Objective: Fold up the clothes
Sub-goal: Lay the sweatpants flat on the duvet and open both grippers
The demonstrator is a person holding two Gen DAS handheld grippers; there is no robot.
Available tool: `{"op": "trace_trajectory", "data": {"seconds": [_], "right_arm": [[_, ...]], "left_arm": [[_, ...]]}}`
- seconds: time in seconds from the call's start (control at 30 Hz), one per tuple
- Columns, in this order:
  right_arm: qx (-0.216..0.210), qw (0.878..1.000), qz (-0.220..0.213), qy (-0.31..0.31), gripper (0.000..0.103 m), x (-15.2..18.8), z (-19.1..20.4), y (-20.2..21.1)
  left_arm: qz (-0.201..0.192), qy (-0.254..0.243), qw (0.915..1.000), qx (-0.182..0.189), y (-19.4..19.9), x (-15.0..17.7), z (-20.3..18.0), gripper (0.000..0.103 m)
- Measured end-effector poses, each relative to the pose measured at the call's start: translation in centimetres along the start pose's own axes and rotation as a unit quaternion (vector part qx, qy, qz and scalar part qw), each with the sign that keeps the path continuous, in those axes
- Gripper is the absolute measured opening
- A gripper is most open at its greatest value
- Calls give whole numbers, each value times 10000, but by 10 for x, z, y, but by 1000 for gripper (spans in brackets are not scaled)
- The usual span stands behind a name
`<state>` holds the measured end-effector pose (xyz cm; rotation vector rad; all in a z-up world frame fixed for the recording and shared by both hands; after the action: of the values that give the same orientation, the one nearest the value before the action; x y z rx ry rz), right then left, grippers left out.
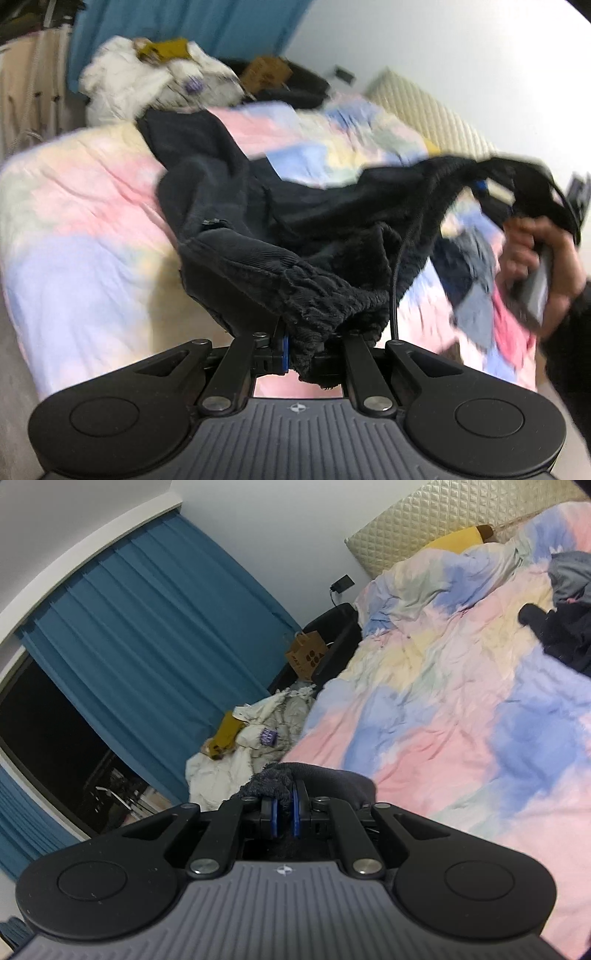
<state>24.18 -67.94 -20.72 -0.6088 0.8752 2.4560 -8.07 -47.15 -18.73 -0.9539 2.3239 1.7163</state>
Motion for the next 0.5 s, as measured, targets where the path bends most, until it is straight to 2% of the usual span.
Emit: {"op": "trace_trajectory", "data": {"seconds": [0.2, 0.5], "right_arm": [[427, 9988, 243, -13, 8, 8, -89, -4], [1325, 9879, 795, -154, 8, 57, -227, -32]], "left_arm": [[519, -337, 9981, -34, -87, 48, -48, 9], [1241, -521, 9909, -35, -205, 83, -53, 10]]}}
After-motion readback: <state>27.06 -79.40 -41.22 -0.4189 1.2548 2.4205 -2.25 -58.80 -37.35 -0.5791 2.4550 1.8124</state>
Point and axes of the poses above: each gripper's, at about its wrist camera, not at the fingertips, and y roughly against the way its jaws point, z to its left, x to its underside, the point moved 5 cm from there along -y, roughly the way its jaws point, and after that the axes turned 13 degrees about z, right-handed, at the moved point
